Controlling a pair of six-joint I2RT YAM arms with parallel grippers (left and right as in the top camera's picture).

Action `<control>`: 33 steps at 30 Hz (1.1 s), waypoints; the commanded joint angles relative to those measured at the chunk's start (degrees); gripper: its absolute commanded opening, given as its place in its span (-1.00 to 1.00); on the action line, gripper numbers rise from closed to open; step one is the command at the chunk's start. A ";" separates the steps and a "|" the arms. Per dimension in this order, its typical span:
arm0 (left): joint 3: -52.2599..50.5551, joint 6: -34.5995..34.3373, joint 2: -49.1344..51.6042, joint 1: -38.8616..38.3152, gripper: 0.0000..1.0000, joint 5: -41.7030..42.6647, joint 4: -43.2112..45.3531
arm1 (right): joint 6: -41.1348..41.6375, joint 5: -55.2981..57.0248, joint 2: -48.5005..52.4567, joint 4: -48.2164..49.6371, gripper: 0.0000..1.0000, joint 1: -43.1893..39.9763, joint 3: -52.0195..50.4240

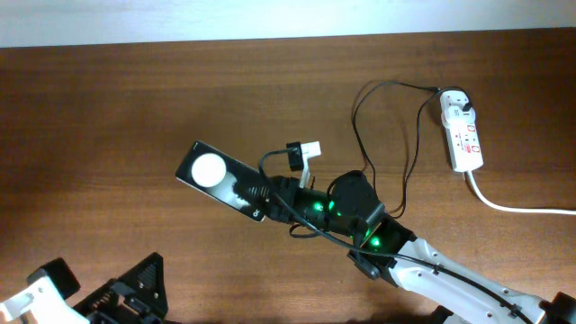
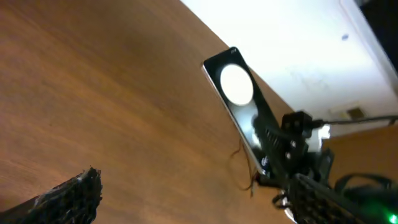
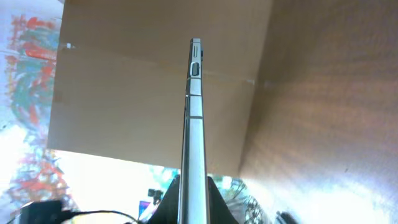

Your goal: Plug charger to phone and switch on socket

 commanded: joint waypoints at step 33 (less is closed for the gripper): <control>-28.72 -36.54 9.84 0.24 0.22 14.19 35.78 | 31.52 -7.78 -1.73 -1.99 -0.92 4.13 0.96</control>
